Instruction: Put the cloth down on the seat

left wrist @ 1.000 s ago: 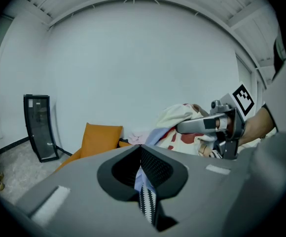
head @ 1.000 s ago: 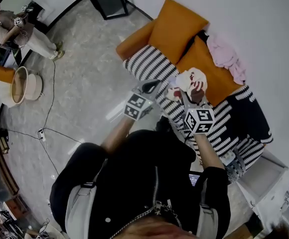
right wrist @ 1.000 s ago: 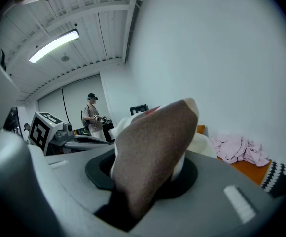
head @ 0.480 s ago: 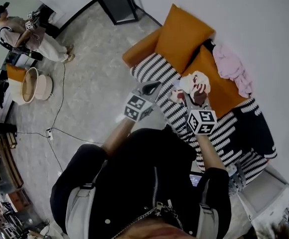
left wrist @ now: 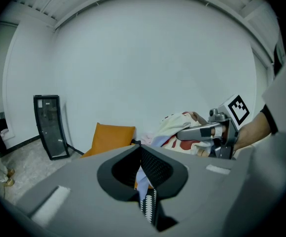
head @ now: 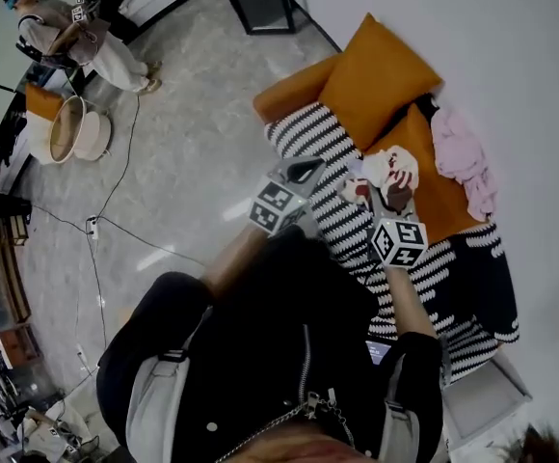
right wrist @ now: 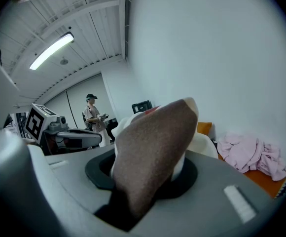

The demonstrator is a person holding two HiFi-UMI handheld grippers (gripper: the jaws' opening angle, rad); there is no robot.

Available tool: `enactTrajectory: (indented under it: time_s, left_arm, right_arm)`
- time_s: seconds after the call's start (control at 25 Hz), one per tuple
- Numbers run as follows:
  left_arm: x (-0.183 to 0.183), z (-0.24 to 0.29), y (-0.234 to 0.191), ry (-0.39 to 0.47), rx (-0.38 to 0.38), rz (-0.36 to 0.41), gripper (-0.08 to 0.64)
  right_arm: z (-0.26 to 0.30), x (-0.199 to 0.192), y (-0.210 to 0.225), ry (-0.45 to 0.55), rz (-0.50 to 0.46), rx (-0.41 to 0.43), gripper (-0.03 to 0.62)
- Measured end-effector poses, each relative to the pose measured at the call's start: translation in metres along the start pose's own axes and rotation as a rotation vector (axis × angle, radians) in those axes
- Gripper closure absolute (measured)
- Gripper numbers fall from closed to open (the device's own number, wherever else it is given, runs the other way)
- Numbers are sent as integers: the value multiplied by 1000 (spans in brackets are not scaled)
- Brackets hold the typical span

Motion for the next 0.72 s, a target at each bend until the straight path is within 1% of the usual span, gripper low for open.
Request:
enactTrajectory:
  time_s: [0.08,0.2,0.48,0.72]
  left_arm:
    - [-1,3,-5,6,8,-9,549]
    - [-6,8,-11,-7,14,-28,549]
    - [-16,20,-21,-49,-6,-48,549]
    - [-37,37,-34,-83,-11,-78,549]
  right_arm:
    - [4,2,2,-6,-1,6,440]
    - [9,3,3,-15,3,9,440]
    - [19,-5,12,-16,-17,-23,439]
    - [31,-18,26,-55,-8,-45,439]
Point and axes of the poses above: the fingertips, and each gripper's own axes: z forward along the fingers, y to its right, x out of its top, the point moved 7 cm from there along -z, backward along the fingers, and after that the axes turned 4 degrees about x, right-handed, at the moved point
